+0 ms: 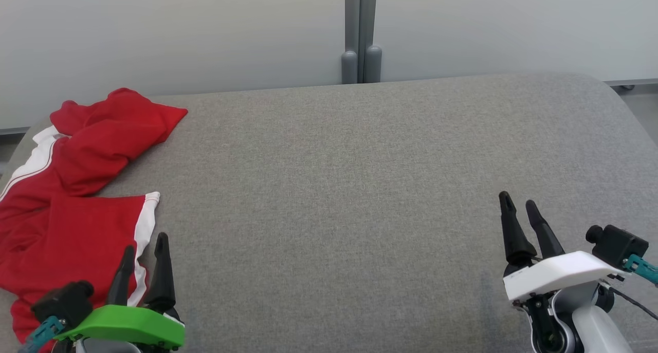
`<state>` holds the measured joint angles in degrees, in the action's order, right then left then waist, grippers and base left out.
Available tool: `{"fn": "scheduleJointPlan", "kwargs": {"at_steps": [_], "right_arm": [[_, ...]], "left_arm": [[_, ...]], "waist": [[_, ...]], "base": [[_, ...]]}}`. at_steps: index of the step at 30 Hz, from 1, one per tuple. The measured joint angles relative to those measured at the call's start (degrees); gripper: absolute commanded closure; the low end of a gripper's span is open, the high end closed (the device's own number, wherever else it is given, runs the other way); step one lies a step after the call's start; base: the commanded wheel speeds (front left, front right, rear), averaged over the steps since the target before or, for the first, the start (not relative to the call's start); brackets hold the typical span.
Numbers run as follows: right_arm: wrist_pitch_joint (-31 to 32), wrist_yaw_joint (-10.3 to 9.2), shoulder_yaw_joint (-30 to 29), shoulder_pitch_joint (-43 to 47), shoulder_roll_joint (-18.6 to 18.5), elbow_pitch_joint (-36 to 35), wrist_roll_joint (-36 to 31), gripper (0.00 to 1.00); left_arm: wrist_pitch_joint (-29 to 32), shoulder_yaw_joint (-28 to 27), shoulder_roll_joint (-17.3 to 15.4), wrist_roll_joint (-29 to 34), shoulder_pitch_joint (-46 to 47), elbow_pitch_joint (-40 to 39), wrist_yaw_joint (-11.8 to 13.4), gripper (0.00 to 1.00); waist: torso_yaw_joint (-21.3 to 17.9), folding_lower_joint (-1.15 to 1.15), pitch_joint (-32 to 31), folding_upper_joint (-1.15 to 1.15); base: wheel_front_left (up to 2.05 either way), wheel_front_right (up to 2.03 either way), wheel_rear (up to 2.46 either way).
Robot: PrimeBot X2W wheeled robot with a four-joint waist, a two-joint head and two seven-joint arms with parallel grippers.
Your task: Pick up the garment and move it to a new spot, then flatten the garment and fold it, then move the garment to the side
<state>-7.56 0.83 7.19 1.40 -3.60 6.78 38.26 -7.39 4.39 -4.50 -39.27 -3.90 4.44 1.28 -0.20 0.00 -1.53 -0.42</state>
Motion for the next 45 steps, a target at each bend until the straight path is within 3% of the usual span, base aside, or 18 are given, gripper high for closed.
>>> {"fn": "scheduleJointPlan", "kwargs": {"at_steps": [37,45], "right_arm": [[-6.60,-1.53,6.28,1.57,-0.26,-1.52,-28.44,0.00],[-6.86,-1.92,6.32,1.57,-0.24,-1.51,-29.02,0.00]], "left_arm": [[-6.90,3.46,-0.11,24.85,-3.38,-1.58,2.31,0.00],[-7.03,3.57,-0.10,25.83,-3.41,-1.49,2.35,0.00]], "waist": [[-0.18,0.00,-0.56,0.00],[-0.19,0.00,-0.65,0.00]], "base": [[0.00,0.00,0.00],[0.00,0.00,0.00]]}}
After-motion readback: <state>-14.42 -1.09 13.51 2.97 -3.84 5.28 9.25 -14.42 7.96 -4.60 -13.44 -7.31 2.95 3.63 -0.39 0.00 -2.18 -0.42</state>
